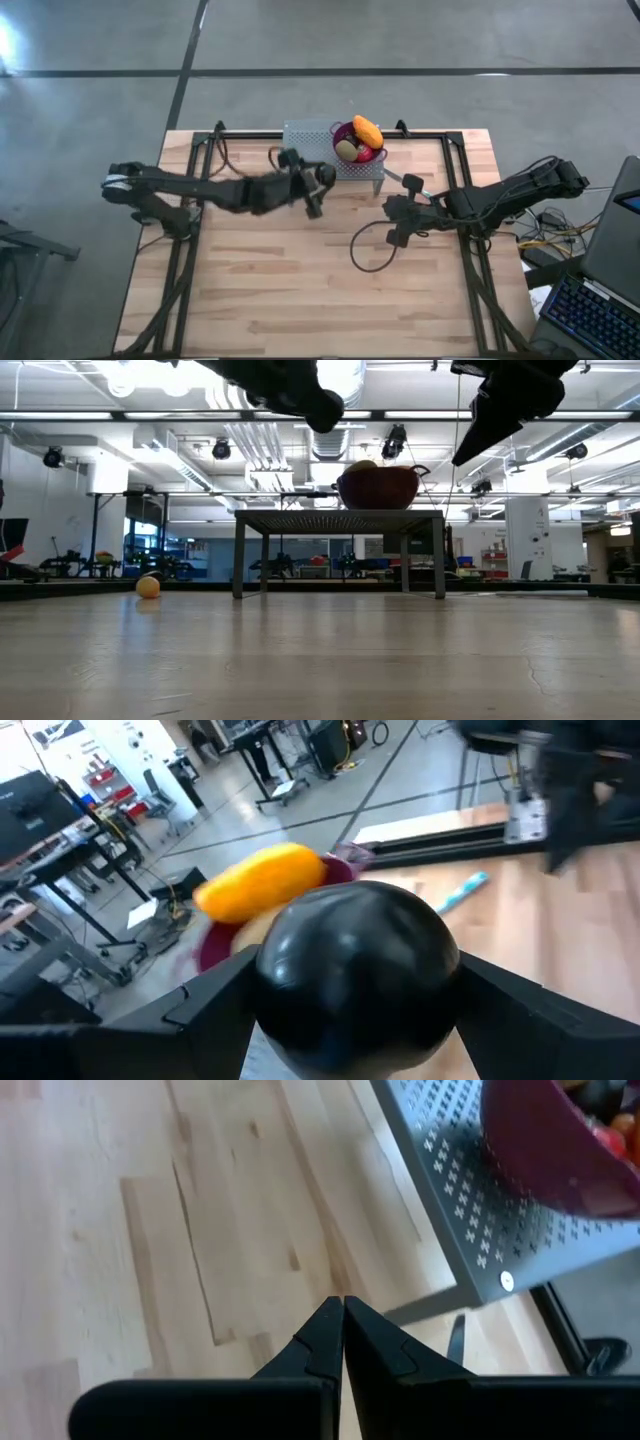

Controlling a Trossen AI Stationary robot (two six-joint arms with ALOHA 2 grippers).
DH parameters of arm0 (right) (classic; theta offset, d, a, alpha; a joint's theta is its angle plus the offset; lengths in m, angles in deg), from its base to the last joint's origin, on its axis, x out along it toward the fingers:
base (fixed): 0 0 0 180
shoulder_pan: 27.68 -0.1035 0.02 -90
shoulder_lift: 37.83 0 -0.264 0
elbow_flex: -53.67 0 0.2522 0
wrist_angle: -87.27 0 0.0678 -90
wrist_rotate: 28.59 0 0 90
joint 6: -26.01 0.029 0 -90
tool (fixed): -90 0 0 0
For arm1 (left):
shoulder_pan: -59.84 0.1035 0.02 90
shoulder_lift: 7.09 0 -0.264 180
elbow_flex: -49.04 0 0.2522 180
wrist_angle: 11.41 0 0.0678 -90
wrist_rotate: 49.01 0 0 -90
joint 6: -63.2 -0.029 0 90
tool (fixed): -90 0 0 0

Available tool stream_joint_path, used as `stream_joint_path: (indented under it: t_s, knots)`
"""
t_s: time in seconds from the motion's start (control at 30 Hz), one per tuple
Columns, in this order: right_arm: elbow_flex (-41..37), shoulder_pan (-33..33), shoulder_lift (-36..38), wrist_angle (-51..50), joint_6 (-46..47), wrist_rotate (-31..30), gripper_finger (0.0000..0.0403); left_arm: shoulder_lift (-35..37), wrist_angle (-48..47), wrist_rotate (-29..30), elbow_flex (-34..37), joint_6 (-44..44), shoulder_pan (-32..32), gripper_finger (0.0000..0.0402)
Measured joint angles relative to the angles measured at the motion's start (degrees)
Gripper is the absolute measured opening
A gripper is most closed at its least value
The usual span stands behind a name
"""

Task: Pick & Place Fruit
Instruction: Put the plum into the purple strainer bowl on the shelf

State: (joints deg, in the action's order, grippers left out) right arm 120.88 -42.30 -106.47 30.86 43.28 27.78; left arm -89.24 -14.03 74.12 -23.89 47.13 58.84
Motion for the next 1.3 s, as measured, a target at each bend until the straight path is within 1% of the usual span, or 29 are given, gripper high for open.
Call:
stream_joint_path:
  t_s: [0.23,0.43,0.5,0.6,0.77,0.87,1.03,1.17,1.3]
  knots:
    - [0.0,0.0,1.1,-3.0,2.1,0.0,0.0008,-0.6,-10.0,-11.9,-8.2,-1.1,11.5,0.0296]
    - [-0.1,0.1,3.5,-3.5,1.9,0.0,0.0008,-4.6,-14.6,-19.6,-14.8,-4.7,17.2,0.0296]
    - [-0.1,0.1,4.2,-3.5,1.9,0.0,0.0008,-6.8,-17.4,-20.1,-17.7,-6.1,17.9,0.0296]
    - [-0.1,0.1,5.0,-3.1,2.0,-0.1,0.0008,-9.4,-23.8,-19.2,-22.2,-7.4,17.9,0.0296]
    - [-0.1,0.0,4.9,0.2,1.6,-1.2,0.0009,-9.7,-29.7,-18.9,-26.8,-7.1,17.6,0.0296]
    - [-0.3,0.0,3.9,3.9,0.0,-2.6,0.0008,-8.7,-34.8,-18.7,-26.8,-4.2,17.1,0.0296]
    - [-0.3,0.0,3.0,9.9,-5.5,-2.9,0.0009,-5.1,-42.1,-18.6,-25.5,3.5,16.4,0.0296]
    - [-0.3,0.0,2.9,14.2,-9.0,-2.9,0.0019,-1.8,-43.0,-18.5,-21.5,8.3,15.8,0.0296]
    - [-0.3,0.0,2.9,17.4,-13.4,-3.2,0.0047,2.8,-42.2,-18.5,-17.1,15.7,15.4,0.0296]
